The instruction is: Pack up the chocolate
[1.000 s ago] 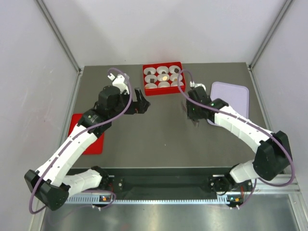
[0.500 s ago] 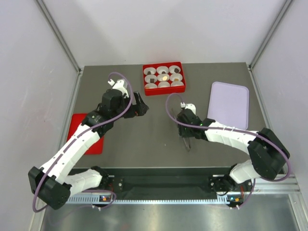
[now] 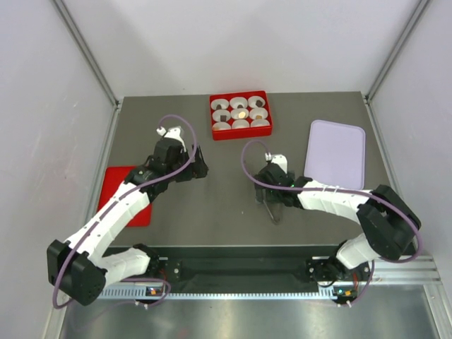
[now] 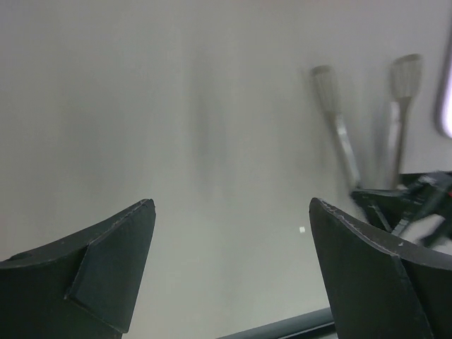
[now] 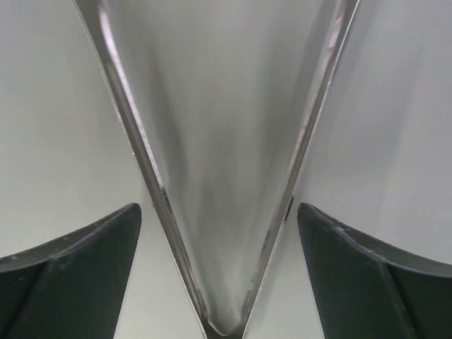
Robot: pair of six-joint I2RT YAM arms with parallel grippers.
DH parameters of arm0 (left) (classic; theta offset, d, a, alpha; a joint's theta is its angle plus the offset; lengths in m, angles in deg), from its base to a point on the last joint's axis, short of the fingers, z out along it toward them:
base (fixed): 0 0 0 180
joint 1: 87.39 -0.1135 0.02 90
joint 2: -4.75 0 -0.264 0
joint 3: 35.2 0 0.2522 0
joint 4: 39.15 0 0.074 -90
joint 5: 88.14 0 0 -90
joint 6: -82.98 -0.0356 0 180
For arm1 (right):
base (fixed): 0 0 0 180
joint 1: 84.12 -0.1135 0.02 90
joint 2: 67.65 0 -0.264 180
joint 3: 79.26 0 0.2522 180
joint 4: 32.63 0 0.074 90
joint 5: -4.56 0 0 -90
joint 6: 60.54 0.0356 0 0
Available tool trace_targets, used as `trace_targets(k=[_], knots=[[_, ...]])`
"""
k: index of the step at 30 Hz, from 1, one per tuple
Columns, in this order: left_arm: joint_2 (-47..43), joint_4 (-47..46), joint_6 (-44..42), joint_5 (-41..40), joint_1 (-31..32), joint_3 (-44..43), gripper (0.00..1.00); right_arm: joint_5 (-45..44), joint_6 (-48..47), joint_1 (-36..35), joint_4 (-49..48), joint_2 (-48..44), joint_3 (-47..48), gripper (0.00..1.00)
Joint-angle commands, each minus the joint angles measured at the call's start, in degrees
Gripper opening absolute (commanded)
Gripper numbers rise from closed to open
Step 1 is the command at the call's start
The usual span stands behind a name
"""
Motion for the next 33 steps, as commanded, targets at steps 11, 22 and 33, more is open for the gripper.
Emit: trace_targets(k=[11, 22, 33], knots=[[6.4, 8.0, -5.9, -2.2, -13.9, -1.2, 0.93, 1.2, -3.5, -0.6, 7.8, -16.3, 10.4, 1.0], [19.1, 6.7, -10.0, -3.6, -21.9, -1.2, 0.84, 2.3, -4.8, -0.6, 7.0, -25.0, 7.0, 1.0], [31.6, 10.0, -11.2, 1.1, -30.2, -5.1, 0.79, 6.5, -6.1, -0.6, 2.5, -25.6, 6.4, 1.0]])
